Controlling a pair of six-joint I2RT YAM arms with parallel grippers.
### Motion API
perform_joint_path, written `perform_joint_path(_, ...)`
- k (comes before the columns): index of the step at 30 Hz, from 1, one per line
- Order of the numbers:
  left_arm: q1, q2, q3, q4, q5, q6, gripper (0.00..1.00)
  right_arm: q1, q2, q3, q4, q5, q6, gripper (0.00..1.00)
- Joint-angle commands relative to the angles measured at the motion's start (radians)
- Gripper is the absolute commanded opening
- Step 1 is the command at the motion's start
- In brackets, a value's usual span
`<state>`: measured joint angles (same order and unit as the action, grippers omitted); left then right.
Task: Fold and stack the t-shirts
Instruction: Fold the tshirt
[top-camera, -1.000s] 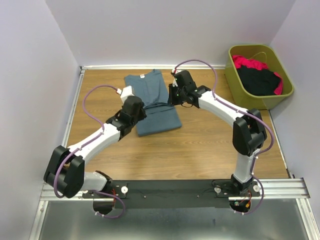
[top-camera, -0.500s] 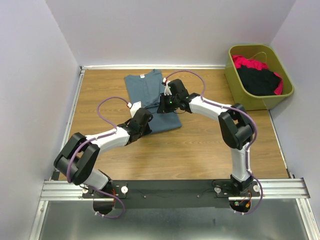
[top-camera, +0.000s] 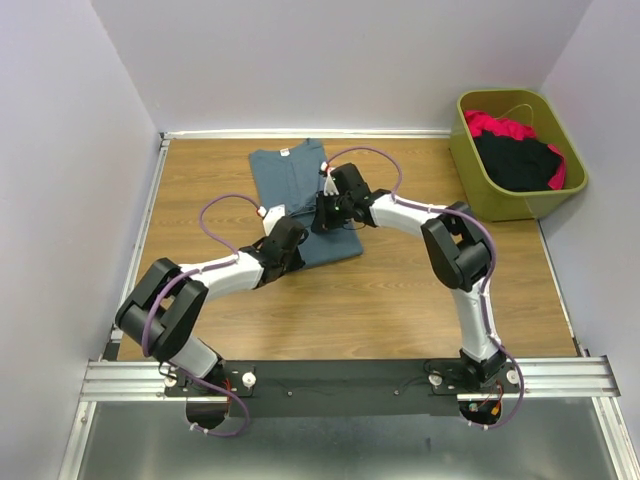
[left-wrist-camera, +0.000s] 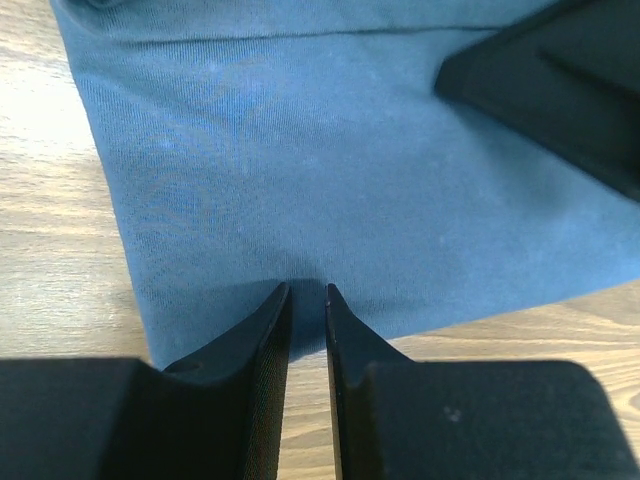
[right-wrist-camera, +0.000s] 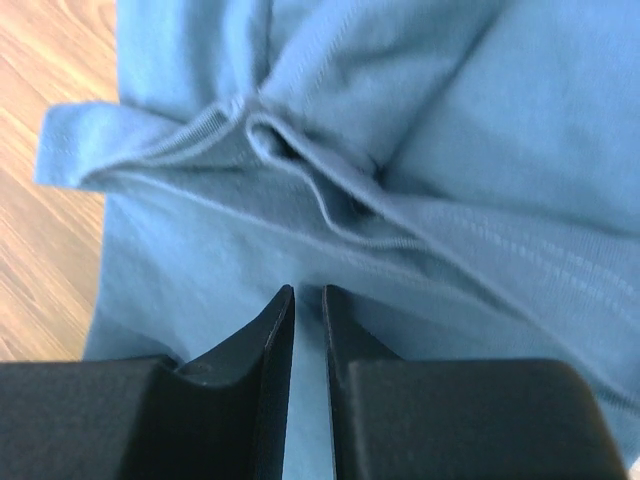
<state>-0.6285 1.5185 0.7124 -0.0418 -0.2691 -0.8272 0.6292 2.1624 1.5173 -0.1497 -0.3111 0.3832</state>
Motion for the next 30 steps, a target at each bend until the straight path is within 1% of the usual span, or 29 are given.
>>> perform_joint_path(1, -0.002, 0.026, 0.03, 0.019, 0.014, 0.011, 0.27, 0.007, 0.051, 0.06, 0.029, 0.03, -0.032, 0.24)
perform_joint_path(8, -0.002, 0.034, 0.047, 0.002, 0.022, 0.025, 0.27, 0.003, 0.131, 0.213, 0.029, 0.176, -0.093, 0.26)
perform_joint_path(12, -0.002, 0.032, 0.062, -0.018, 0.015, 0.031, 0.27, -0.006, 0.197, 0.392, 0.029, 0.213, -0.129, 0.32)
perform_joint_path(14, 0.001, 0.026, 0.074, -0.024, 0.004, 0.034, 0.27, -0.013, 0.212, 0.443, 0.025, 0.236, -0.132, 0.35)
perform_joint_path(17, 0.019, 0.02, 0.096, -0.041, -0.01, 0.049, 0.27, -0.034, 0.205, 0.483, 0.021, 0.218, -0.129, 0.38)
perform_joint_path(19, 0.039, 0.02, 0.107, -0.04, -0.009, 0.068, 0.27, -0.039, 0.159, 0.457, 0.018, 0.199, -0.132, 0.38)
perform_joint_path(25, 0.136, 0.06, 0.162, -0.029, 0.013, 0.131, 0.27, -0.045, 0.002, 0.226, 0.019, 0.178, -0.122, 0.38)
perform_joint_path(26, 0.148, 0.08, 0.189, -0.026, 0.016, 0.141, 0.27, -0.046, -0.044, 0.172, 0.021, 0.175, -0.113, 0.38)
perform_joint_path(30, 0.21, 0.167, 0.277, -0.026, 0.033, 0.191, 0.27, -0.049, -0.137, 0.057, 0.021, 0.175, -0.107, 0.38)
